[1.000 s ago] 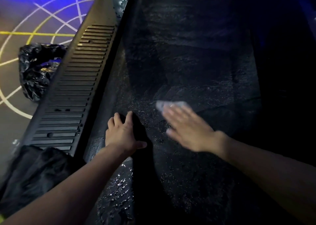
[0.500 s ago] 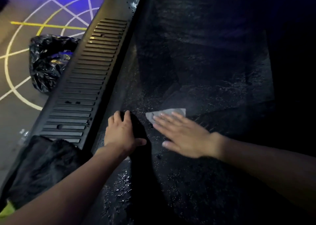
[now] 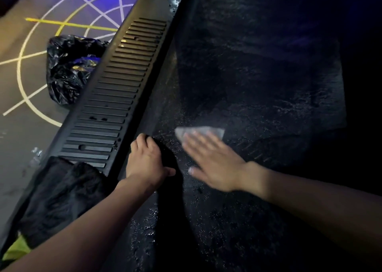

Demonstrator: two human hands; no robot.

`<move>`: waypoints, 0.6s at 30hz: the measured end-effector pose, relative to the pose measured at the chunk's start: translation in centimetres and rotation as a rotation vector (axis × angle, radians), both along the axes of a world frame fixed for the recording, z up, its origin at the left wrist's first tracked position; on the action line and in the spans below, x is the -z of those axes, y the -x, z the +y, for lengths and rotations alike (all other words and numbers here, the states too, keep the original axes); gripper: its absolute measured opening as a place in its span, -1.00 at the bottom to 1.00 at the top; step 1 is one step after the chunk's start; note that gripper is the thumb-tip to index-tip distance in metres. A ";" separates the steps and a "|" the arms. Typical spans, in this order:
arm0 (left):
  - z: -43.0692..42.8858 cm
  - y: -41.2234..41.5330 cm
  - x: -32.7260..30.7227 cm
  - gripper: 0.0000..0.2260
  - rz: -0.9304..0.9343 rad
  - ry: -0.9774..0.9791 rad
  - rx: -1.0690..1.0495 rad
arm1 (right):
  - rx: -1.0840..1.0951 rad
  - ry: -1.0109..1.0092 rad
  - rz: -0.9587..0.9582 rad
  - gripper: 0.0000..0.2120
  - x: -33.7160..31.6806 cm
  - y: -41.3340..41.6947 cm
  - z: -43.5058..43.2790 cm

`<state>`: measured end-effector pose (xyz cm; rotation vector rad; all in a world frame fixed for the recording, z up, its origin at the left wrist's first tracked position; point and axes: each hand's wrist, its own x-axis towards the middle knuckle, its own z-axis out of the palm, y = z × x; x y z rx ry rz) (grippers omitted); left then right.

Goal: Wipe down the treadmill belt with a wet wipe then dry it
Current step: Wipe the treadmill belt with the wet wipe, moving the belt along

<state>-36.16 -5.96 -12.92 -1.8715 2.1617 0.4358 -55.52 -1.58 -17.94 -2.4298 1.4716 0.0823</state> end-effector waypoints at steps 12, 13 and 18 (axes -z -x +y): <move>-0.6 -2.2 -0.2 -0.01 0.086 -0.046 0.032 | 0.115 0.010 -0.017 -0.27 -0.4 -0.2 -4.3; -0.7 -2.3 -0.2 -0.02 0.087 -0.044 0.043 | 0.216 0.008 0.021 -0.26 -0.6 -0.4 -4.6; -0.2 -2.2 0.1 -0.09 0.063 0.041 0.040 | -0.121 0.027 -0.012 -0.30 0.1 -2.8 -3.4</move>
